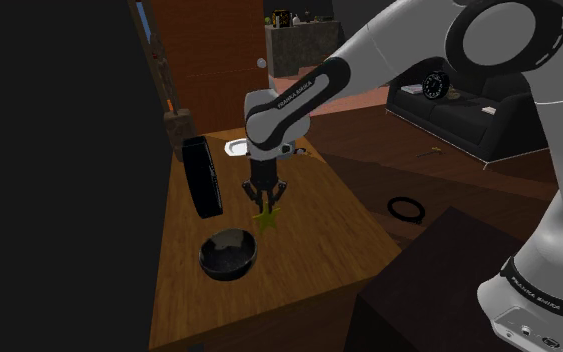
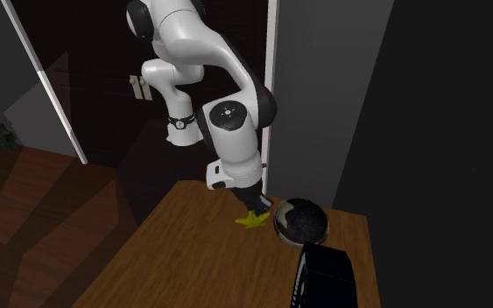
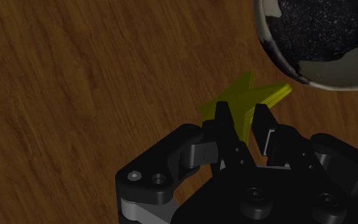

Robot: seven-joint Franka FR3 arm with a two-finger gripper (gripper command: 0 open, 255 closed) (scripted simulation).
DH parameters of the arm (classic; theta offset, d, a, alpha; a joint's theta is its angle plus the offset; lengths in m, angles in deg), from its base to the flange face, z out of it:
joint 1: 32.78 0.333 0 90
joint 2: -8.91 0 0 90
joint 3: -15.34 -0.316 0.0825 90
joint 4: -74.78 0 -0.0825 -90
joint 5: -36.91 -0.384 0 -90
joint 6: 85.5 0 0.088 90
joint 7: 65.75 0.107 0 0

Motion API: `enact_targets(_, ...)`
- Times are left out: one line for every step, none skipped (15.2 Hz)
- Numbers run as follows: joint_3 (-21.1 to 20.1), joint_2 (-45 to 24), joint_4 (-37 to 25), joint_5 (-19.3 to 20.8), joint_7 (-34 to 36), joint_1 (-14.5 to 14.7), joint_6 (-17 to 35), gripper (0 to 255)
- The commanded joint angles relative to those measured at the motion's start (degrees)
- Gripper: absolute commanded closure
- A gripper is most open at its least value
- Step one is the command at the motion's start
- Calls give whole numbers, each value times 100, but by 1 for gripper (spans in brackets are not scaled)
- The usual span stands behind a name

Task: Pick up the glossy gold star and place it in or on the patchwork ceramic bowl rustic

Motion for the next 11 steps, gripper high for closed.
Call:
enact_targets(-8,95,-9,-9,14,-11,-103,255)
enact_targets(-12,142,-16,-13,22,-15,-157,255)
enact_targets(-17,186,-30,-17,30,-19,-213,255)
enact_targets(-21,230,-42,-21,38,-24,-268,255)
enact_targets(-25,274,-55,-25,47,-28,-324,255)
enact_targets(-28,316,-70,-29,55,-32,-380,255)
enact_targets(-32,358,-86,-33,64,-36,-437,255)
enact_targets(-36,399,-104,-36,72,-40,-494,255)
enact_targets(-40,441,-120,-40,81,-44,-551,255)
enact_targets(-43,480,-141,-44,89,-47,-609,255)
enact_targets(-46,518,-162,-47,98,-51,-668,255)
